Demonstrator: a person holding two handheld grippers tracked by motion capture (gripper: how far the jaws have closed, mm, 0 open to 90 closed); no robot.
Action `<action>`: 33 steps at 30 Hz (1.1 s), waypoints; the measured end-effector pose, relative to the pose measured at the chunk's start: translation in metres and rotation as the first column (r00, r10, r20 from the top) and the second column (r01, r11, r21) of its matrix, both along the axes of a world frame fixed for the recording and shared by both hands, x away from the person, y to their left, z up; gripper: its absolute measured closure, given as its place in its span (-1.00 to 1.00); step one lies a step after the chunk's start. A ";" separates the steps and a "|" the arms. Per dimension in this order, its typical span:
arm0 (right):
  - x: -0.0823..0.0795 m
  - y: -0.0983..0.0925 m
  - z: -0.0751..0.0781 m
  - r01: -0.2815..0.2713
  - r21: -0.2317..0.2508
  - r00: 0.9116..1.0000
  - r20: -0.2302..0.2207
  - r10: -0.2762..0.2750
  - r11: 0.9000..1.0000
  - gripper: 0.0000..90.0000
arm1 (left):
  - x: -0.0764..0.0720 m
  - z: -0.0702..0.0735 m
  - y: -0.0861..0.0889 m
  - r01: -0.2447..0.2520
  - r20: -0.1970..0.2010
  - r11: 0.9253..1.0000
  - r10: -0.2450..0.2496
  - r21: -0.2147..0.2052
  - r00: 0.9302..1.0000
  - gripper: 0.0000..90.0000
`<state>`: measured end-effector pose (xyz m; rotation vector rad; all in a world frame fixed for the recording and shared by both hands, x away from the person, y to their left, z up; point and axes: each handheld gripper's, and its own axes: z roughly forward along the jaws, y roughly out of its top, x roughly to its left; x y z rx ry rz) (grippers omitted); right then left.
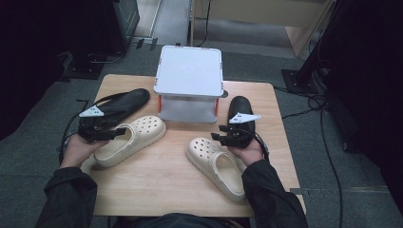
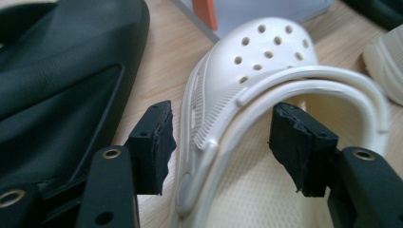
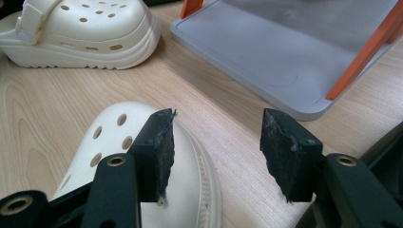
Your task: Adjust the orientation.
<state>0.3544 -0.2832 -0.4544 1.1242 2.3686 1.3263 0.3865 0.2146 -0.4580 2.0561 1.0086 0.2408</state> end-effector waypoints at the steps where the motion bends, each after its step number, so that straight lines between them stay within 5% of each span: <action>1: 0.000 0.000 0.000 0.003 -0.001 1.000 -0.004 -0.003 1.000 0.02 | 0.000 -0.001 -0.001 0.005 0.002 1.000 -0.005 0.000 1.000 -0.03; 12: -0.001 0.003 -0.003 -0.006 -0.016 1.000 -0.015 0.006 1.000 0.02 | 0.009 -0.008 -0.010 0.030 -0.023 1.000 -0.030 -0.010 0.999 0.23; 25: -0.002 0.001 -0.001 0.003 -0.012 1.000 -0.007 -0.003 1.000 0.02 | 0.000 0.003 -0.013 0.012 0.016 1.000 -0.012 0.013 1.000 0.67; 33: -0.002 0.001 -0.001 0.003 -0.009 1.000 -0.004 -0.003 1.000 0.03 | -0.004 0.008 -0.018 0.012 0.031 1.000 -0.012 0.003 0.999 0.75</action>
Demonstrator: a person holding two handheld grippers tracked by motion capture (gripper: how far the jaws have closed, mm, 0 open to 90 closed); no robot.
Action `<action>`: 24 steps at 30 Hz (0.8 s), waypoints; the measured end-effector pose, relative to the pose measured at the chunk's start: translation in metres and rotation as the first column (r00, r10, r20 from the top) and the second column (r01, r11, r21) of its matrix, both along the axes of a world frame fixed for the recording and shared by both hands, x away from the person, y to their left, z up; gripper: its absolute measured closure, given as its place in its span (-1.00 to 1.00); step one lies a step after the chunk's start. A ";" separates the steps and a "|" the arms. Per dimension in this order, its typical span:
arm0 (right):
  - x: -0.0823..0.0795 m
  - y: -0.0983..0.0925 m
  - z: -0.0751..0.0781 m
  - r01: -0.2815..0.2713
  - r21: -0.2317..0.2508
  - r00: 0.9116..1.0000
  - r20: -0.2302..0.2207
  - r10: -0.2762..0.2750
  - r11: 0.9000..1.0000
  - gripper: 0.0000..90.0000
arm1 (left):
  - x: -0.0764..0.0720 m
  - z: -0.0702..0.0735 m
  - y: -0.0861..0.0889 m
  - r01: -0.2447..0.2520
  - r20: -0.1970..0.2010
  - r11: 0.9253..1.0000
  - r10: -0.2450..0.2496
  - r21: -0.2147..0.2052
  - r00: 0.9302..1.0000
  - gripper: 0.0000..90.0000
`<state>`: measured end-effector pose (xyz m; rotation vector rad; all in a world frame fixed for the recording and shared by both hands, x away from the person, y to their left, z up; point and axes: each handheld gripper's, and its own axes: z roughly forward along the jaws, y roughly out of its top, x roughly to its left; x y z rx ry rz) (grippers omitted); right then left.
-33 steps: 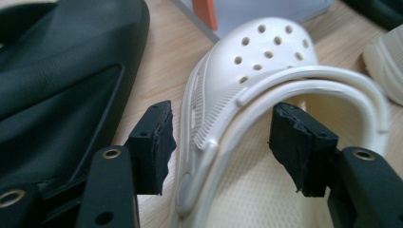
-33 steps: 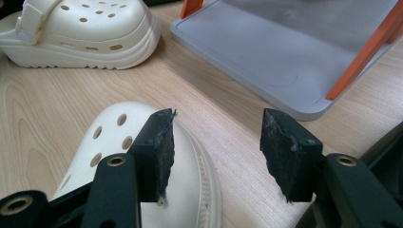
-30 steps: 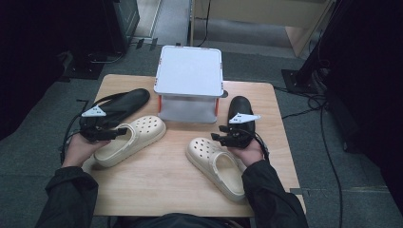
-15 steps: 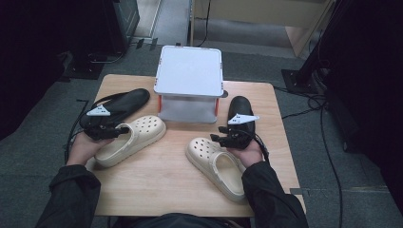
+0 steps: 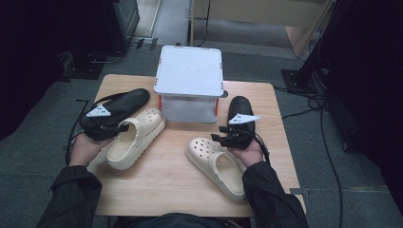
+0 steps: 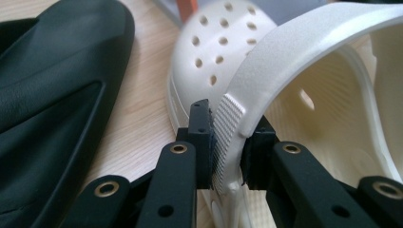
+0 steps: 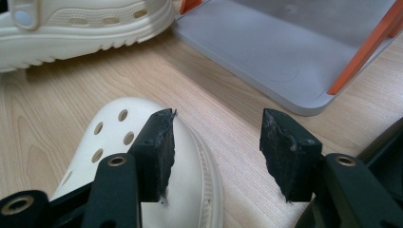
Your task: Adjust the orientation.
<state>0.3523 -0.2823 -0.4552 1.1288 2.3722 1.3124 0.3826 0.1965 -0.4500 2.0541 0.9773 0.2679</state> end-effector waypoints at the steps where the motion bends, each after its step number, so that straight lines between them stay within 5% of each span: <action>1: 0.000 0.000 0.000 0.000 0.000 1.000 -0.001 0.000 1.000 0.03 | -0.002 0.003 0.000 0.002 0.002 1.000 -0.002 -0.022 1.000 0.75; 10: 0.000 0.001 -0.001 0.001 -0.004 1.000 -0.002 -0.001 1.000 0.03 | -0.008 0.018 -0.018 0.009 0.057 1.000 -0.008 -0.020 0.998 0.79; 15: 0.000 -0.001 -0.001 0.006 -0.005 1.000 -0.008 -0.006 1.000 0.03 | -0.012 0.029 -0.028 -0.011 0.137 0.999 0.016 -0.038 0.990 0.80; 24: 0.000 -0.002 -0.001 0.014 -0.004 1.000 -0.012 -0.014 1.000 0.03 | 0.009 0.026 -0.057 -0.023 0.143 0.999 0.029 -0.042 0.989 0.81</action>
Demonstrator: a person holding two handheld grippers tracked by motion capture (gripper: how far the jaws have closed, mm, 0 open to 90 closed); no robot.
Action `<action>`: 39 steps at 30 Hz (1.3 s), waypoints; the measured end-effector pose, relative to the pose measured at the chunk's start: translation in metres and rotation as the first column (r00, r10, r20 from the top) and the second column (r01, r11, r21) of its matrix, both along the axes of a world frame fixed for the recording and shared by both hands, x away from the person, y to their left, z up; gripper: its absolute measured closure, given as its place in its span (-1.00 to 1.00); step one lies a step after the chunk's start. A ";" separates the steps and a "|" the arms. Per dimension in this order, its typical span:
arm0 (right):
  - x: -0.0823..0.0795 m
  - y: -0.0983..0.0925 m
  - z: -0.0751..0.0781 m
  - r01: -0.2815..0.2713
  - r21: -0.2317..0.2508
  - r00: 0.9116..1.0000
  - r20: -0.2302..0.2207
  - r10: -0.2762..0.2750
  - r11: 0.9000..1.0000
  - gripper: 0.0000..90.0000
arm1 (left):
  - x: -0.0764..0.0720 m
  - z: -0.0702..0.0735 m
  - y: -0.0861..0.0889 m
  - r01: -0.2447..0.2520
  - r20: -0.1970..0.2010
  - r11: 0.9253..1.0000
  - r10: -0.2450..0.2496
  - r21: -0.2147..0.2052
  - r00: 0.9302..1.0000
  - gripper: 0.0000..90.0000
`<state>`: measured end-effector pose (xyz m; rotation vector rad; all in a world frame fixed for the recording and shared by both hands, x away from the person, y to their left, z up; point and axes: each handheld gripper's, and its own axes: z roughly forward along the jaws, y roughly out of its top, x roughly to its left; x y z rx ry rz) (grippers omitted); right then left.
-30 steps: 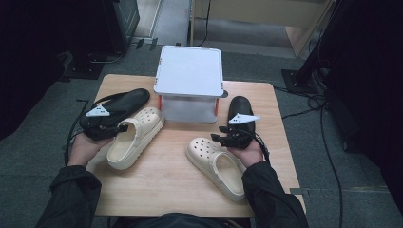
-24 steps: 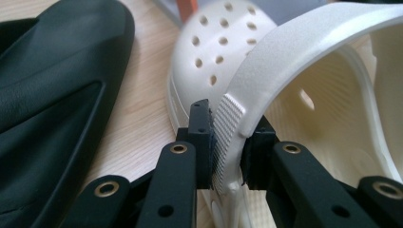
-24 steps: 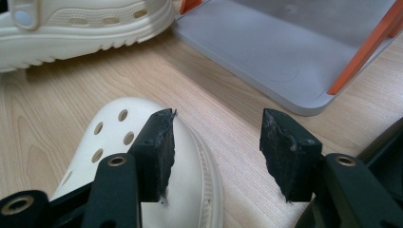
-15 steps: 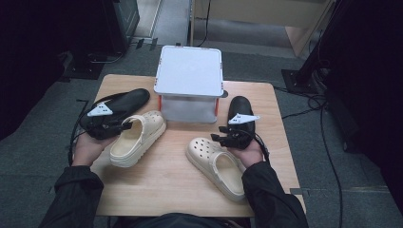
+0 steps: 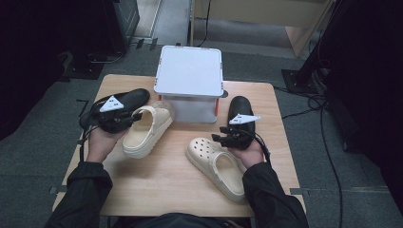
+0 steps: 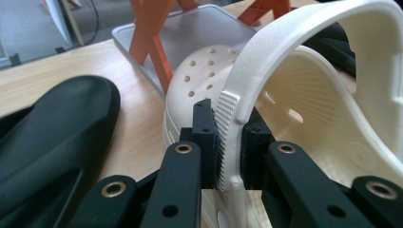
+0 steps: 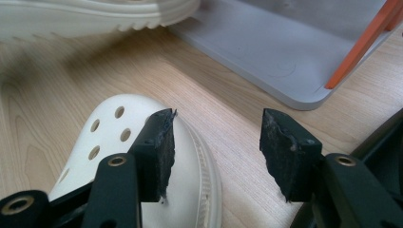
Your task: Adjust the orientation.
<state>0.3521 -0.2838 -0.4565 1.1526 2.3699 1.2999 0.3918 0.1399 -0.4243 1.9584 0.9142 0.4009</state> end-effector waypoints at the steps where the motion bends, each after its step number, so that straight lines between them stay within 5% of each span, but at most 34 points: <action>1: 0.000 0.000 0.000 0.001 0.001 1.000 0.001 -0.001 1.000 0.03 | 0.003 -0.001 -0.004 -0.002 0.001 1.000 0.002 0.006 1.000 0.80; 8: -0.001 0.000 0.000 0.006 0.009 1.000 0.007 -0.006 1.000 0.03 | 0.014 -0.007 -0.026 0.009 -0.028 1.000 -0.009 -0.004 1.000 0.79; 11: -0.004 -0.003 0.000 0.017 0.008 1.000 0.015 -0.017 1.000 0.04 | 0.014 -0.011 -0.035 0.019 -0.072 1.000 -0.020 -0.012 0.997 0.76; 16: -0.007 -0.005 0.001 0.029 0.014 0.999 0.024 -0.029 0.999 0.04 | 0.013 -0.016 -0.044 0.026 -0.143 0.999 -0.030 -0.032 0.989 0.70; 26: -0.008 -0.001 0.001 0.019 0.012 0.999 0.032 -0.020 1.000 0.04 | 0.012 -0.024 -0.054 0.029 -0.225 0.998 -0.041 -0.054 0.974 0.59; 32: -0.010 0.001 0.004 0.012 0.031 0.999 0.035 -0.013 0.999 0.07 | 0.013 -0.022 -0.050 0.045 -0.235 0.995 -0.064 -0.085 0.970 0.38; 39: -0.017 0.007 0.015 0.005 0.058 0.999 0.034 -0.007 0.998 0.17 | 0.010 -0.011 -0.038 0.071 -0.209 0.991 -0.094 -0.115 0.973 0.26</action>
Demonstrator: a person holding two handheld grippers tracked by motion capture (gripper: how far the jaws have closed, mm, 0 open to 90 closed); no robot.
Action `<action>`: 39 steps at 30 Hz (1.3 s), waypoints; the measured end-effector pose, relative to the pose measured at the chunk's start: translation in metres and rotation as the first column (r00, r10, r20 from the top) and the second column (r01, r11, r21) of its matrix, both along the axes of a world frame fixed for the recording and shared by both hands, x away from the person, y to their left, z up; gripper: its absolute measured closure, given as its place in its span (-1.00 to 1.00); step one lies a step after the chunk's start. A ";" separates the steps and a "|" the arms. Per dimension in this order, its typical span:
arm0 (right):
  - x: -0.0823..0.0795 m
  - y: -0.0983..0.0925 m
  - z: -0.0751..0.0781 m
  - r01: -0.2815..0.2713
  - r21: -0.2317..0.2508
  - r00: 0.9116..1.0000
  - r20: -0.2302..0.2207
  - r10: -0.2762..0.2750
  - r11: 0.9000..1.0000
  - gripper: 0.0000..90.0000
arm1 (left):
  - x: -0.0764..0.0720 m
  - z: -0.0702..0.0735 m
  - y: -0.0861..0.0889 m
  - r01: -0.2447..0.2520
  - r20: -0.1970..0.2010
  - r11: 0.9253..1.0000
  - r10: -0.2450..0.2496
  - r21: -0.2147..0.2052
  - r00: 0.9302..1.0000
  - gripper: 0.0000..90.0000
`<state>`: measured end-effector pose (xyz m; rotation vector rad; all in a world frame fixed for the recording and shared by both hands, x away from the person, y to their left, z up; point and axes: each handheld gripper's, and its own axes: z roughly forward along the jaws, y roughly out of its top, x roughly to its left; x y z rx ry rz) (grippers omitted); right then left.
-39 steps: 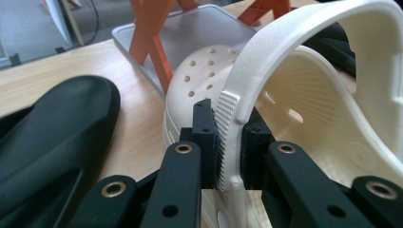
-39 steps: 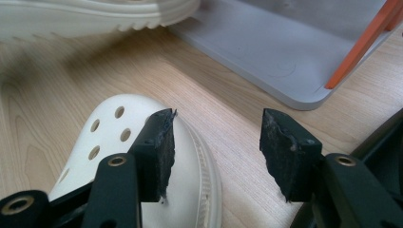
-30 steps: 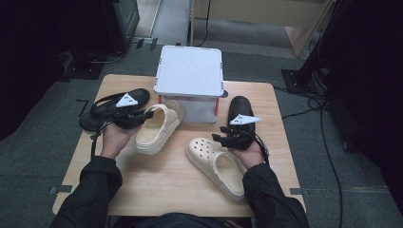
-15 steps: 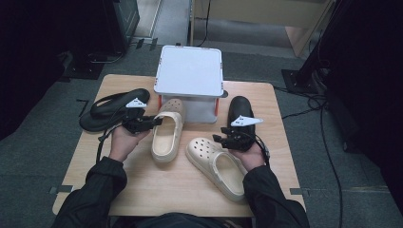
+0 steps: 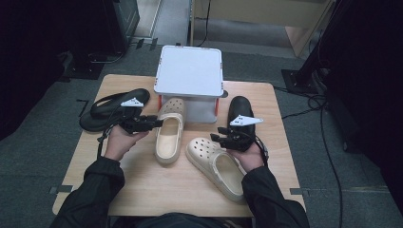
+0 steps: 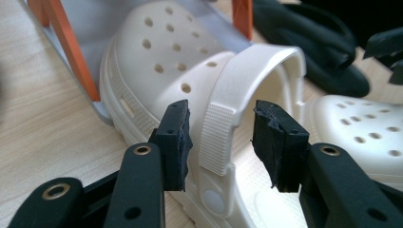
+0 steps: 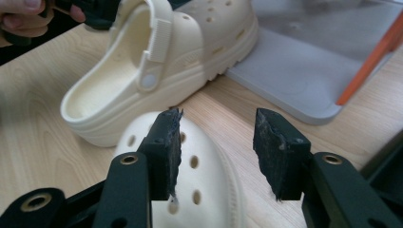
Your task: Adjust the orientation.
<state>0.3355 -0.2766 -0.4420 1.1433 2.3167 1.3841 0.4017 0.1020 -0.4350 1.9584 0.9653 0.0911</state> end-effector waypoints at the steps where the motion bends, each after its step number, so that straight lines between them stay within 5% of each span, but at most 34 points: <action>1: -0.001 0.001 0.002 -0.001 0.001 1.000 0.001 0.001 1.000 0.18 | 0.000 0.002 0.002 -0.003 0.003 1.000 0.003 -0.003 1.000 0.26; 7: -0.008 0.015 0.018 -0.013 0.024 1.000 0.011 0.012 1.000 0.26 | 0.002 0.013 0.011 -0.010 0.025 1.000 0.010 0.007 1.000 0.33; 10: -0.012 0.022 0.027 -0.022 0.028 1.000 0.009 0.022 0.999 0.30 | 0.006 0.021 0.015 -0.013 0.041 0.999 0.014 -0.040 0.999 0.39; 12: -0.016 0.028 0.032 -0.031 0.026 0.999 0.015 0.030 0.999 0.31 | 0.007 0.025 0.013 -0.004 0.039 1.000 0.003 0.006 0.999 0.40; 18: -0.026 0.050 0.040 -0.073 0.012 0.997 0.011 0.073 0.997 0.34 | 0.014 0.039 0.006 0.029 0.053 0.999 -0.031 0.029 0.998 0.43; 39: -0.049 0.113 0.024 -0.201 -0.013 0.980 -0.007 0.201 0.979 0.54 | 0.039 0.071 0.006 0.039 0.092 0.999 -0.042 0.029 0.995 0.51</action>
